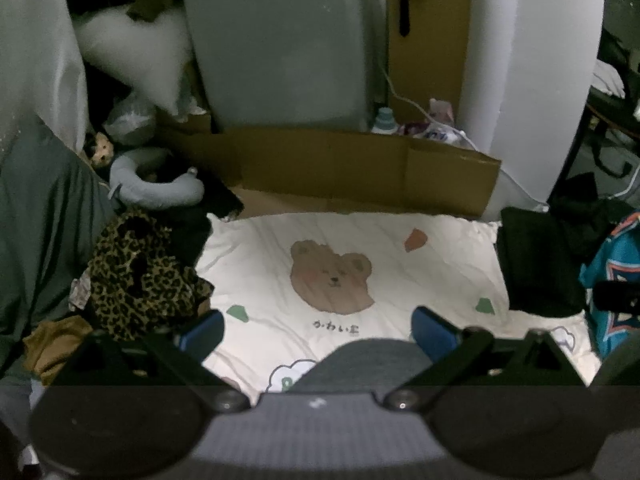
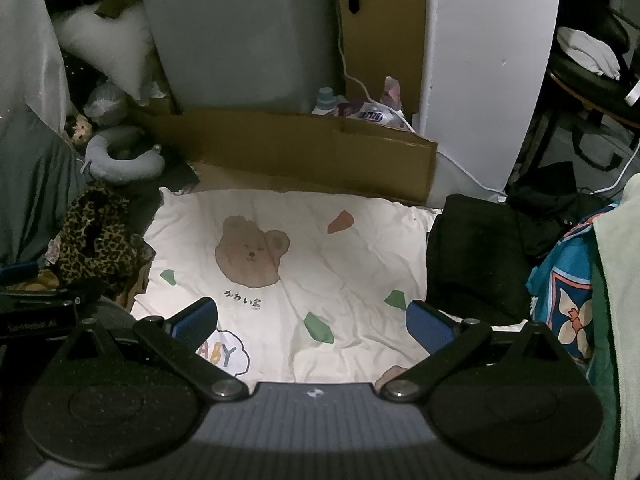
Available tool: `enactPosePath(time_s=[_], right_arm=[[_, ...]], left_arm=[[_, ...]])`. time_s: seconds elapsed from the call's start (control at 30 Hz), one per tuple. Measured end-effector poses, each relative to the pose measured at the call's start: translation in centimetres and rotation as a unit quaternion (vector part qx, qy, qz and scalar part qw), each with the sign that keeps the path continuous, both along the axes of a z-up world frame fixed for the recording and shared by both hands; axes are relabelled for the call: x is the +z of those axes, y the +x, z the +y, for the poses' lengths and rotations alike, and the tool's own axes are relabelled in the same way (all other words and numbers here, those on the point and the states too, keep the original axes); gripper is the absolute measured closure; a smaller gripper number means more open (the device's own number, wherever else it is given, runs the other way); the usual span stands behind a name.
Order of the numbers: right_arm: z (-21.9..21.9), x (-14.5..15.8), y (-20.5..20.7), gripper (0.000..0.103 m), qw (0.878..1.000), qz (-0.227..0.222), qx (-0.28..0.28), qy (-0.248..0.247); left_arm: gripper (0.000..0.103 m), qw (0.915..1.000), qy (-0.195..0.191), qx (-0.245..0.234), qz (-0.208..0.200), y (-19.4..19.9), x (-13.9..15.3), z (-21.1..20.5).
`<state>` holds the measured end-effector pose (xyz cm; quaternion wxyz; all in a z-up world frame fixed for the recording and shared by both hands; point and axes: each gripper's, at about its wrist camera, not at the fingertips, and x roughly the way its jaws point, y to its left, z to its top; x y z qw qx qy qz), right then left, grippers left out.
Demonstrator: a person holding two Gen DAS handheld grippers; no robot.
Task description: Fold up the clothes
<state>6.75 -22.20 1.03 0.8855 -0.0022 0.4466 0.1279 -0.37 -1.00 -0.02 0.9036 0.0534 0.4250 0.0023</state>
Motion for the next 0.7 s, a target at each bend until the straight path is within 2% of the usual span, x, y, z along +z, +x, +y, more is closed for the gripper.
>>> enactPosePath(time_s=[0.37,0.7], right_arm=[[0.13,0.15,-0.06,0.0,1.0,-0.005,-0.008,-0.007],[-0.22,0.19,0.1,0.0,1.0,0.003,0.0,0.01]], left_arm=[[0.002,1.0,-0.005,0.006,-0.002,-0.32,0.1,0.1],[0.002,0.9997,-0.02,0.004,0.017,-0.09,0.35,0.41]])
